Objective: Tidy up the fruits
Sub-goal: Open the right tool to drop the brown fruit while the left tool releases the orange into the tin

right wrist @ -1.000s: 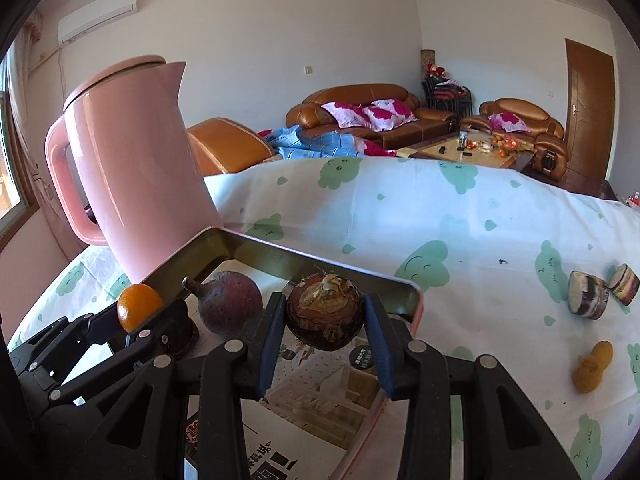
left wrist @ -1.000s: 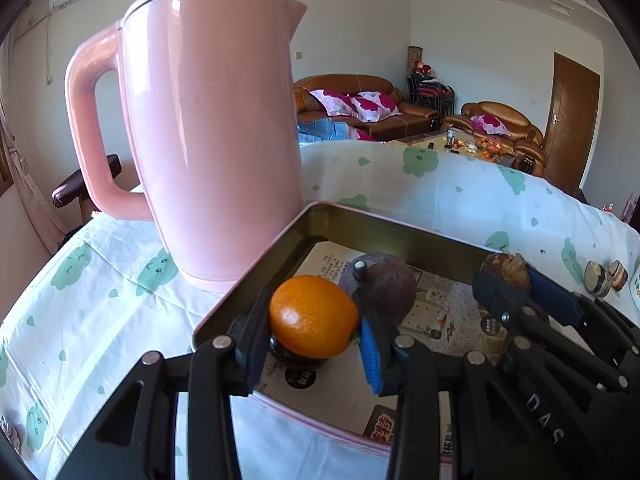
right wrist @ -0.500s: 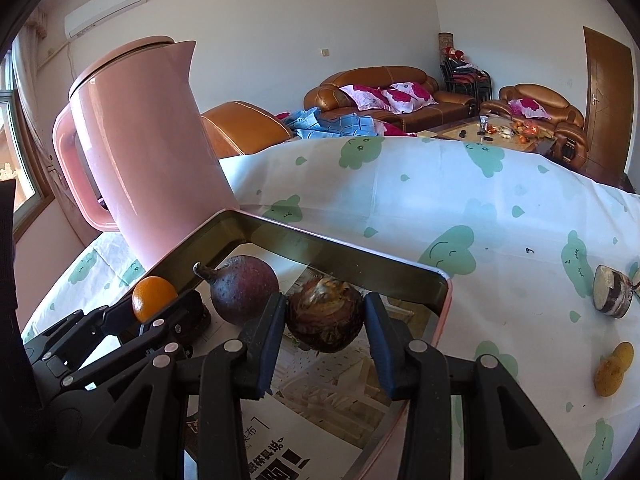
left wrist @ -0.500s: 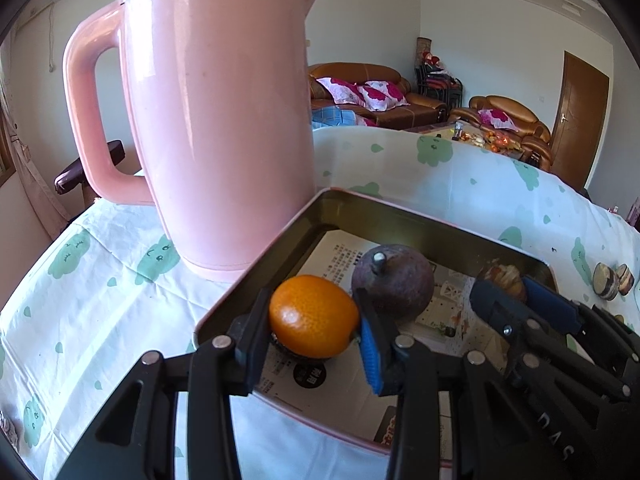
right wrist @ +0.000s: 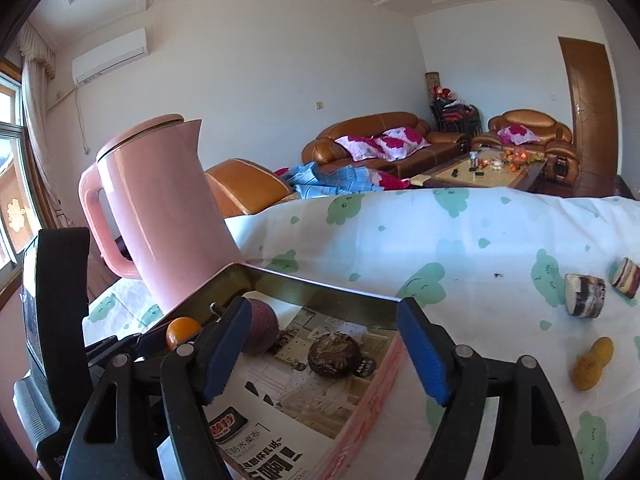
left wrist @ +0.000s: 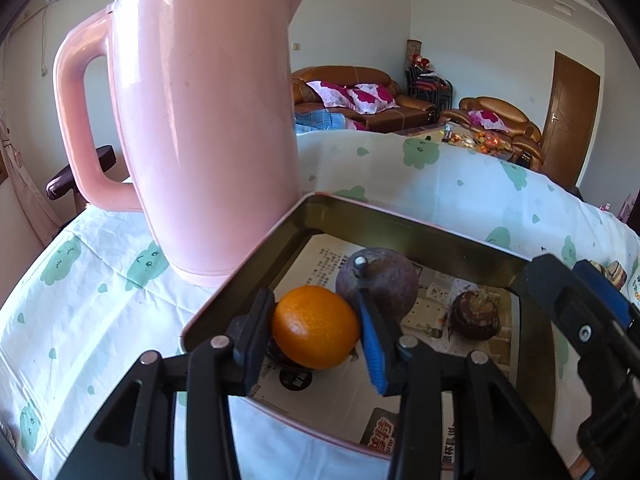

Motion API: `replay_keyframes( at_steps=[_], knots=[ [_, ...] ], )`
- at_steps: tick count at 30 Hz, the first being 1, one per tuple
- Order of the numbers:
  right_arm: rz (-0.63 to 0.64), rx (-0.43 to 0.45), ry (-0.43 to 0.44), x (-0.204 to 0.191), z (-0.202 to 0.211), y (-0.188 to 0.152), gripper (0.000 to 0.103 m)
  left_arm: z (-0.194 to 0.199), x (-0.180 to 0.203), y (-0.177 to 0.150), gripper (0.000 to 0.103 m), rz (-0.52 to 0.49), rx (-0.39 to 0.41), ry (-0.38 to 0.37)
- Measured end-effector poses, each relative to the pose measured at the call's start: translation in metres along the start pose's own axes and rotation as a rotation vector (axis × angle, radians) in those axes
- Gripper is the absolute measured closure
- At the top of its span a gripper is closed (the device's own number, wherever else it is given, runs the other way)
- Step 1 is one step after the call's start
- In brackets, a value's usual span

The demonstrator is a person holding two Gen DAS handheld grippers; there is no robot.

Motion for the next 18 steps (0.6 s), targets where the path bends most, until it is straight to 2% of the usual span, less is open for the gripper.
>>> replay_keyframes(
  at_steps=[1, 3, 6, 12, 15, 18],
  knots=[
    [-0.001, 0.019, -0.024, 0.002, 0.003, 0.001, 0.027, 0.0, 0.001, 0.0, 0.046, 0.001, -0.001, -0.004],
    [-0.023, 0.051, -0.052, 0.009, 0.011, 0.005, 0.027, 0.001, 0.0, 0.0, 0.019, 0.011, 0.001, 0.006],
    [-0.044, 0.111, -0.115, 0.022, 0.021, 0.011, 0.027, 0.005, -0.004, 0.0, 0.003, 0.042, 0.028, 0.001],
    [-0.043, 0.184, -0.192, 0.033, 0.036, 0.016, 0.027, 0.011, -0.002, 0.0, 0.0, 0.043, 0.055, -0.005],
    [0.006, 0.248, -0.28, 0.033, 0.042, 0.018, 0.027, 0.015, 0.001, 0.001, 0.0, 0.035, 0.08, -0.002],
    [0.019, 0.267, -0.334, 0.037, 0.044, 0.02, 0.027, 0.023, 0.002, 0.002, 0.0, 0.032, 0.116, 0.007]
  ],
)
Point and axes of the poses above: each gripper's, at about its wrist camera, not at the fingertips, and z roughly against the way its jaws point, x to its right, y to its top, the point moved 4 cm from there along -z, roughly the way its jaws point, and after that the axes turned 14 degrees about -z, right-handed, at the moved point
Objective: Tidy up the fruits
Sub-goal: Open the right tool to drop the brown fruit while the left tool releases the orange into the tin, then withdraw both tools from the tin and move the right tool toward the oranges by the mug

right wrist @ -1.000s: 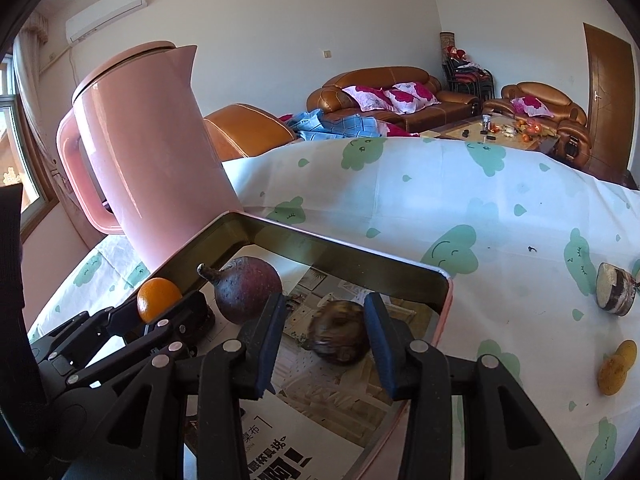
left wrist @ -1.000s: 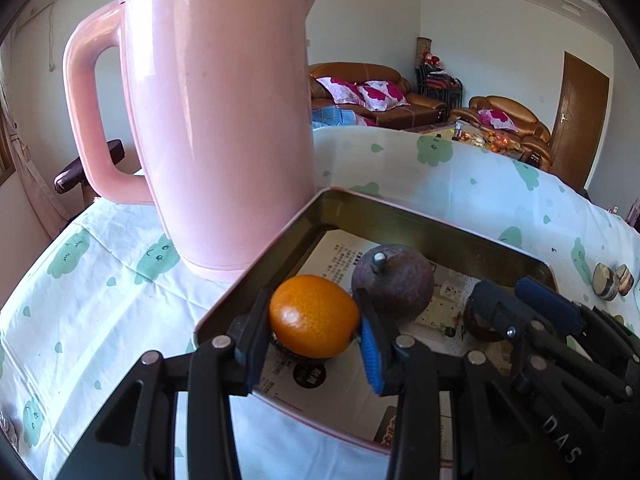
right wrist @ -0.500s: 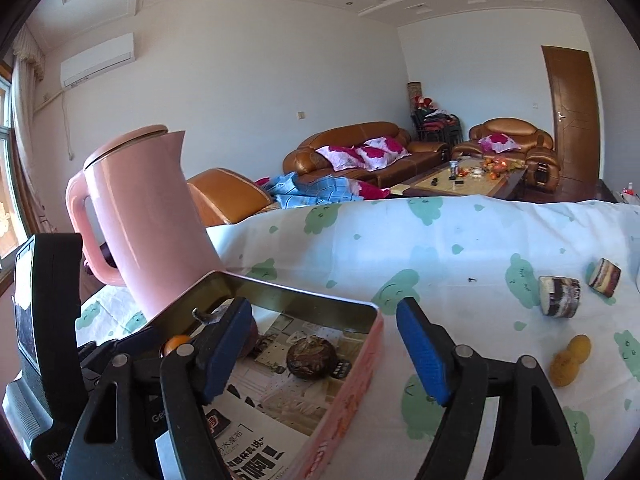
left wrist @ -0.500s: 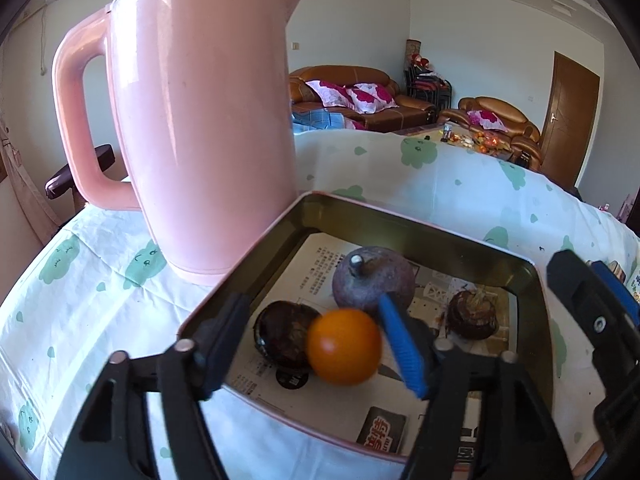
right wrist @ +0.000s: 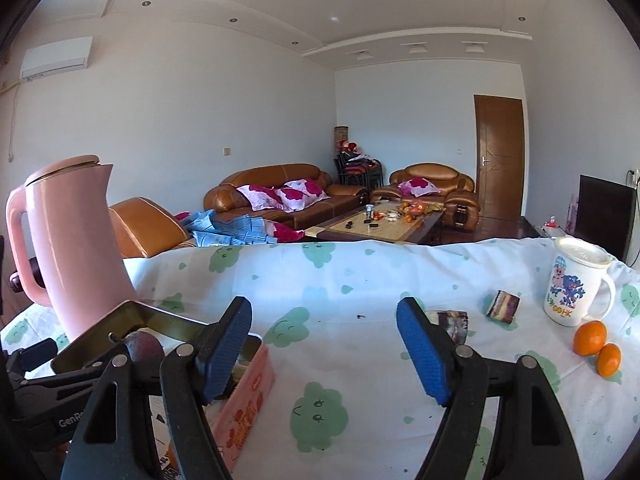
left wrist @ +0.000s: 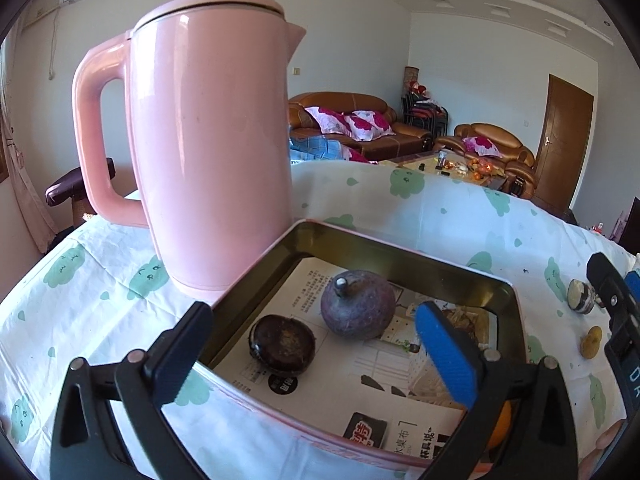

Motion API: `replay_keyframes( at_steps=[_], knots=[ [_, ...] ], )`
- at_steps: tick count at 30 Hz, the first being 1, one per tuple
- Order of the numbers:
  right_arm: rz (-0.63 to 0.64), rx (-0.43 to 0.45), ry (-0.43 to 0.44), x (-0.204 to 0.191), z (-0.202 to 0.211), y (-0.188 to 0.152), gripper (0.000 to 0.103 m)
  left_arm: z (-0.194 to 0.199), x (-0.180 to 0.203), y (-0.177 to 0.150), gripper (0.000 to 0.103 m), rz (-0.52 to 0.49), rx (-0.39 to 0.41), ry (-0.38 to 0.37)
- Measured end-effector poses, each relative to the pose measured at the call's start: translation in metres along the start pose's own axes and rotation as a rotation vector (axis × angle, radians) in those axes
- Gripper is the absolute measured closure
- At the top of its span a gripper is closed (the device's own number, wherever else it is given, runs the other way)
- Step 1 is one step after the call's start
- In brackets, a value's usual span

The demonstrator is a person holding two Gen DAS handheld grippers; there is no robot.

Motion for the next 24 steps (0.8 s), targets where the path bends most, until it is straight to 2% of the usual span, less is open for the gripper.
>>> replay_keyframes(
  at_steps=[5, 13, 24],
  knots=[
    [-0.013, -0.026, 0.0, 0.006, -0.002, 0.0, 0.027, 0.003, 0.002, 0.001, 0.0, -0.012, 0.01, 0.015],
    [0.024, -0.047, 0.004, 0.005, 0.003, -0.005, 0.027, 0.006, -0.001, -0.002, 0.0, 0.021, 0.004, 0.015],
    [0.018, -0.079, -0.031, 0.034, 0.008, -0.002, 0.027, 0.012, 0.012, -0.008, 0.0, 0.046, 0.001, -0.064]
  ],
)
Point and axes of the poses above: each gripper's, at about its wrist camera, not at the fingertips, and z roughly against the way its jaws point, x to its right, y to its top, the point moved 4 cm from there along -z, roughly the way its jaws point, and after that the axes turned 14 degrees about -z, right-handed, at the moved point
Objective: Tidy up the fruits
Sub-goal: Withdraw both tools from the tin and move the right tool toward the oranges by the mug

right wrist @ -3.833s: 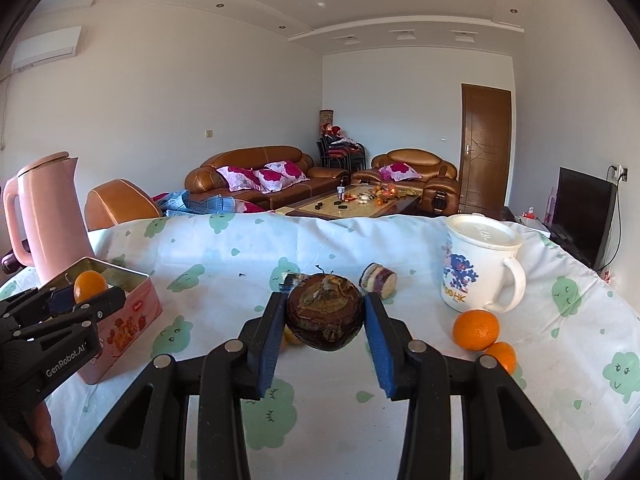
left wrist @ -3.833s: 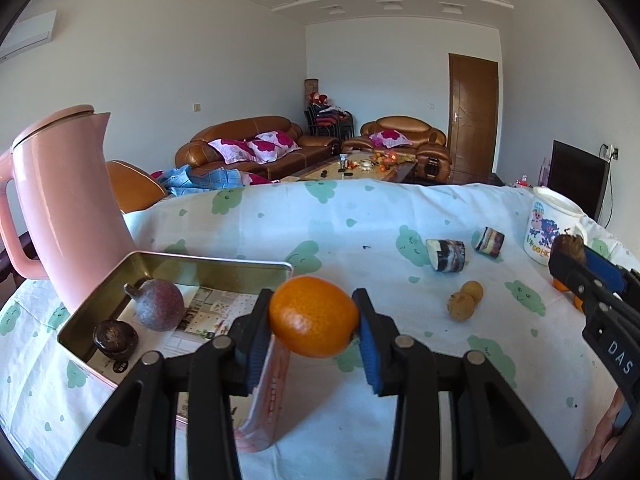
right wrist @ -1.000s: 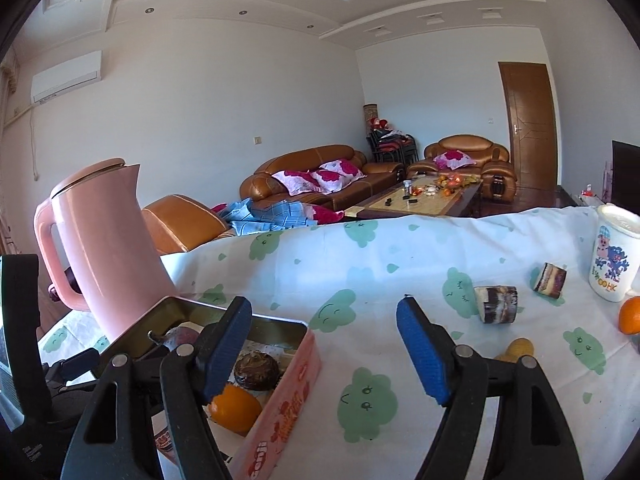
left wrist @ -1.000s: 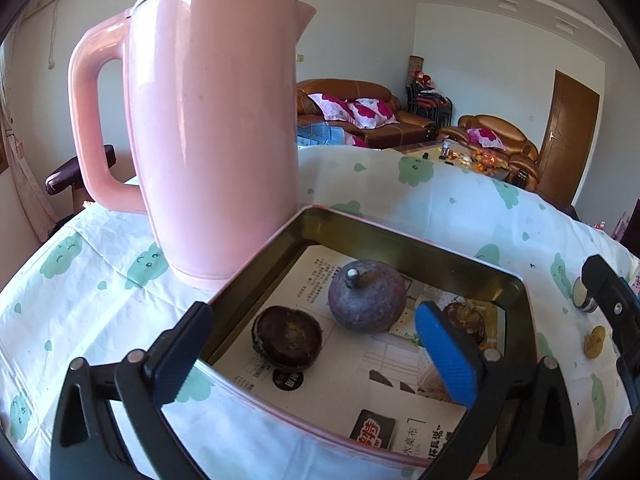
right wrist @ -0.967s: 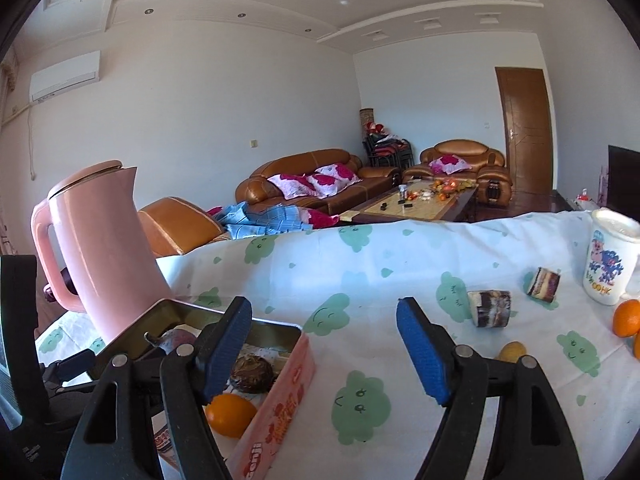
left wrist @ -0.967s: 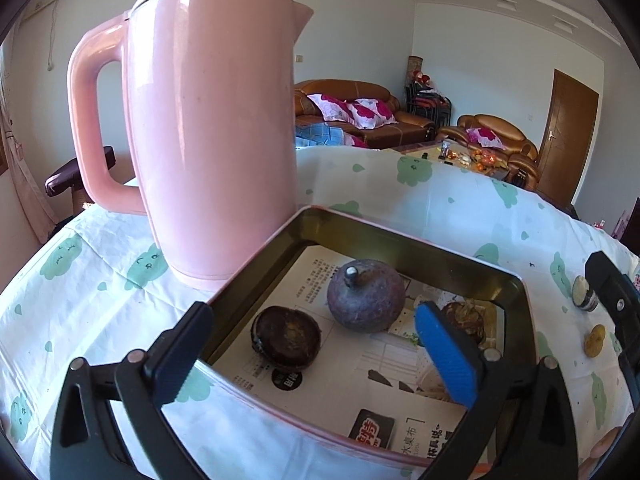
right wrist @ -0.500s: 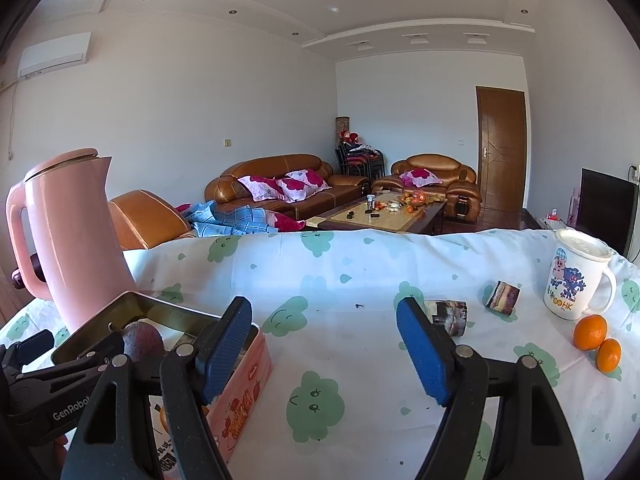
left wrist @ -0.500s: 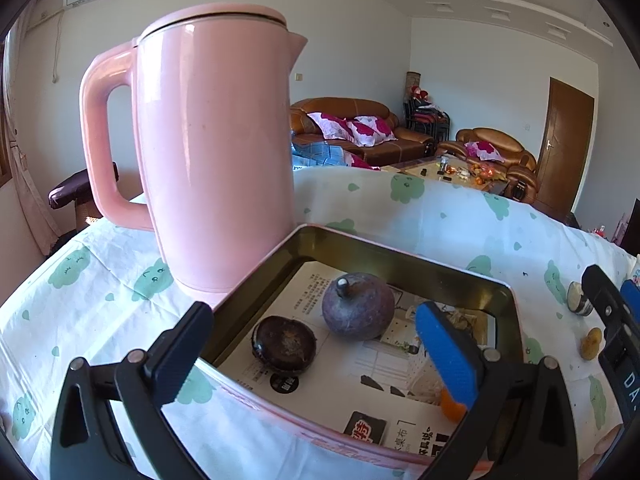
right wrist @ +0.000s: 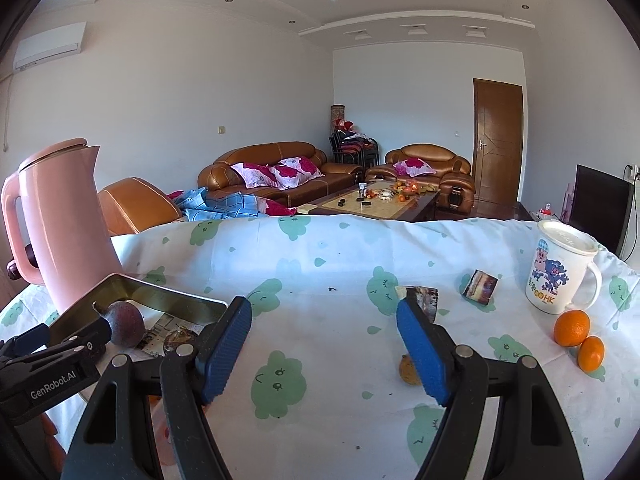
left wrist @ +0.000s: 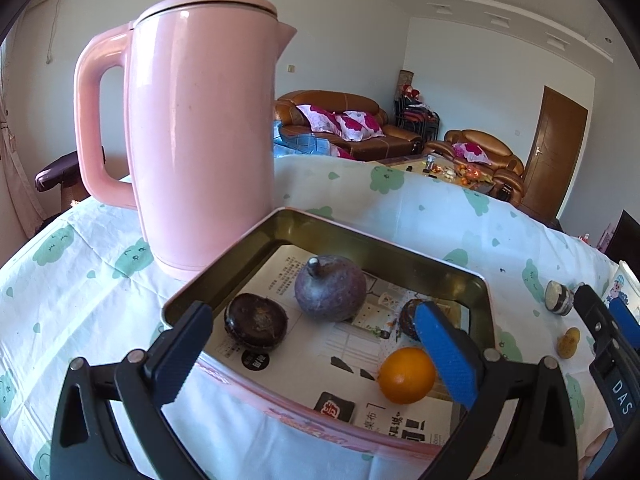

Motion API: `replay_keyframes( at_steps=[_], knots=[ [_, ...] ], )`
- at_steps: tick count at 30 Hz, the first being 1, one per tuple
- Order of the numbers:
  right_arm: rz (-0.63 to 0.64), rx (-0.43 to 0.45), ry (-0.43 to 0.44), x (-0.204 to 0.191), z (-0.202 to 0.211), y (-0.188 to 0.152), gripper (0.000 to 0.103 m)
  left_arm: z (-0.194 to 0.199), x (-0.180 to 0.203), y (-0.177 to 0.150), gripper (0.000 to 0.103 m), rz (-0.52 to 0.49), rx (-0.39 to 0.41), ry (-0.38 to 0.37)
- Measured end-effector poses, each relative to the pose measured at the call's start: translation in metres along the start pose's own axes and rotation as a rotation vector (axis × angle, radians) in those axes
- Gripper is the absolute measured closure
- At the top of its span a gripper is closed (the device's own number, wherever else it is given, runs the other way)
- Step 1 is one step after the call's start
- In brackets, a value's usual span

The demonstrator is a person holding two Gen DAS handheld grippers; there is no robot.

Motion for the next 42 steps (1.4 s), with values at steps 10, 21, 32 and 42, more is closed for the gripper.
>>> replay_keyframes(
  at_steps=[10, 21, 32, 42],
  knots=[
    [-0.062, -0.03, -0.059, 0.057, 0.005, 0.008, 0.027, 0.022, 0.036, -0.003, 0.0, -0.074, 0.044, 0.003],
    [-0.081, -0.036, -0.118, 0.125, 0.02, 0.018, 0.027, 0.042, 0.105, -0.009, 0.0, -0.16, 0.037, -0.06],
    [-0.182, -0.064, -0.191, 0.22, 0.037, 0.03, 0.027, 0.06, 0.176, -0.012, 0.0, -0.24, 0.041, -0.131],
    [-0.197, -0.231, -0.171, 0.289, 0.027, 0.029, 0.027, 0.072, 0.253, -0.01, 0.003, -0.37, 0.034, -0.241]
  ],
)
Point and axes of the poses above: each gripper's, at about its wrist camera, not at the fingertips, and z roughly against the way its jaws point, x to its right, y to its top, the point moved 4 cm from there along -z, roughly the way its jaws point, and after that the axes turned 14 degrees about -z, right-handed, at the moved point
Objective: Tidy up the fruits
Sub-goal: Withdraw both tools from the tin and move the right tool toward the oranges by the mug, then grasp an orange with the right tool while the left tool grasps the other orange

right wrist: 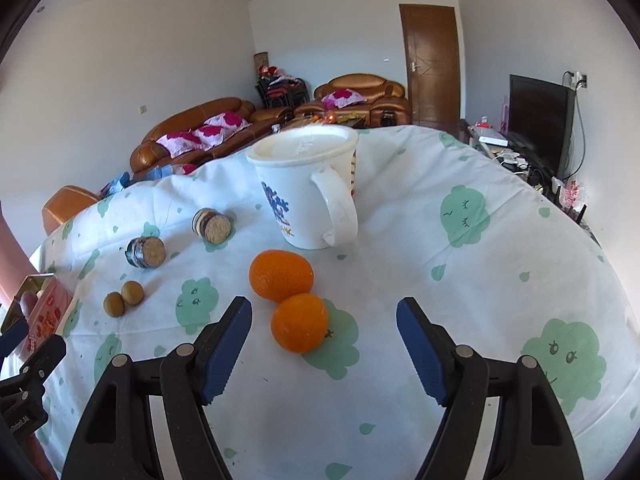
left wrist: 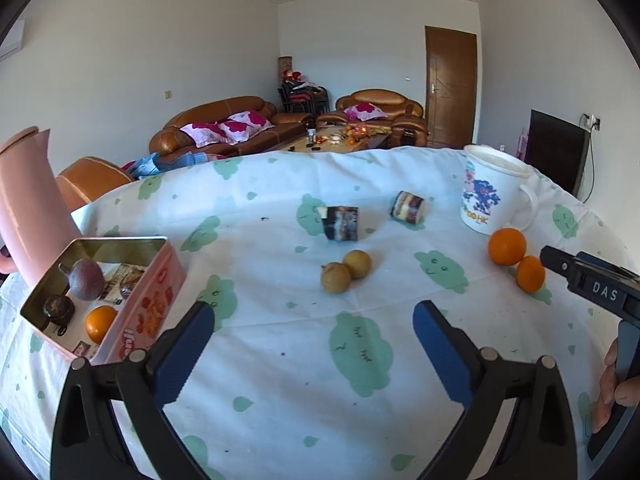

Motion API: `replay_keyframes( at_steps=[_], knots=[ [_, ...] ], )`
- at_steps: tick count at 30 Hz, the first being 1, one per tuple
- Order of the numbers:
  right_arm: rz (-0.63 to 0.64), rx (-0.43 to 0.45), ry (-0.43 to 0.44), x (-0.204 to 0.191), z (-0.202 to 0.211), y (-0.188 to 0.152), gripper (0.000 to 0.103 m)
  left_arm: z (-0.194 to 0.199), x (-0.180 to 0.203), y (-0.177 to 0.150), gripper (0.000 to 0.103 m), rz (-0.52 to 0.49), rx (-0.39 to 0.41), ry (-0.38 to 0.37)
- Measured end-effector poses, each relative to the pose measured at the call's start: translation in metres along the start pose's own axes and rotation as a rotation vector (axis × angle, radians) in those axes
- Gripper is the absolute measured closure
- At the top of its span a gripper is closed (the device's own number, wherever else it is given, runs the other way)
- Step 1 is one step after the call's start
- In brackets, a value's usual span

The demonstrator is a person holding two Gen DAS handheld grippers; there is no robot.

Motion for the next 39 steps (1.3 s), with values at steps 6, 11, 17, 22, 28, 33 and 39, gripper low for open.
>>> replay_keyframes(
  at_steps=[6, 11, 17, 22, 28, 33, 39],
  knots=[
    [0.091, -0.165, 0.071, -0.007, -0.029, -0.006, 0.05, -0.008, 0.031, 0.016, 0.006, -0.052, -0.007, -0.056],
    [0.107, -0.233, 0.081, -0.003, -0.039, -0.011, 0.064, -0.018, 0.045, 0.028, 0.006, -0.046, -0.012, -0.093],
    [0.073, -0.207, 0.108, 0.01, -0.032, -0.004, 0.065, -0.039, 0.062, 0.038, 0.006, -0.034, -0.035, -0.129],
    [-0.068, -0.102, 0.148, 0.035, -0.018, 0.014, 0.065, -0.048, 0.084, 0.051, 0.006, -0.031, -0.022, -0.197],
    [-0.107, 0.077, 0.061, 0.056, 0.004, 0.034, 0.065, -0.063, 0.125, 0.065, 0.012, -0.075, -0.032, -0.262],
    [-0.124, 0.146, 0.028, 0.065, 0.012, 0.042, 0.065, -0.081, 0.158, 0.081, 0.018, -0.099, -0.074, -0.329],
    [-0.1, 0.153, 0.025, 0.063, 0.012, 0.043, 0.065, -0.103, 0.182, 0.077, 0.051, -0.134, -0.201, -0.328]
  ],
)
Point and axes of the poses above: each gripper's, at about its wrist camera, not at the fingertips, and z roughly against the way its jaws point, x to its right, y to its top, the point moved 4 cm from there along -z, roughly the way its jaws point, and after that the axes turned 14 degrees about -z, right-handed, at the moved point
